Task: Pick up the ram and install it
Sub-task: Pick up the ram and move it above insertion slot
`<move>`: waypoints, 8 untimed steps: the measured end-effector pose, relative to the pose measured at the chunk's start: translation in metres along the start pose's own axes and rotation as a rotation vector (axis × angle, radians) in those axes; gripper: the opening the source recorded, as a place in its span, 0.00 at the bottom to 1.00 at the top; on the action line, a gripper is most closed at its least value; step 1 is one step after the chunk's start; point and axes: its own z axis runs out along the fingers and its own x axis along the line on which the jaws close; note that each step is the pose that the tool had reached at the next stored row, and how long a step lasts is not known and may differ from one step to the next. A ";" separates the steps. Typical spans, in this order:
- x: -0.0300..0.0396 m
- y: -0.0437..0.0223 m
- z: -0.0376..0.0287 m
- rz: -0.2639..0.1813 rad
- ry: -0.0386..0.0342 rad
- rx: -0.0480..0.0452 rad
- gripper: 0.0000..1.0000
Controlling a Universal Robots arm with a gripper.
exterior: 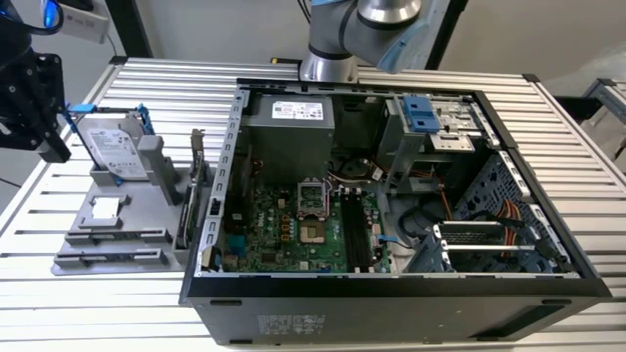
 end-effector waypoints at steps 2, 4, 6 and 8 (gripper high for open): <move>0.0000 0.0000 0.0000 -0.029 0.0008 -0.0004 0.00; 0.0000 0.0000 0.0000 -0.059 0.0016 -0.0009 0.00; 0.0000 0.0000 0.0000 -0.089 0.0024 -0.0013 0.00; 0.0000 0.0000 0.0000 -0.114 0.0031 -0.0017 0.00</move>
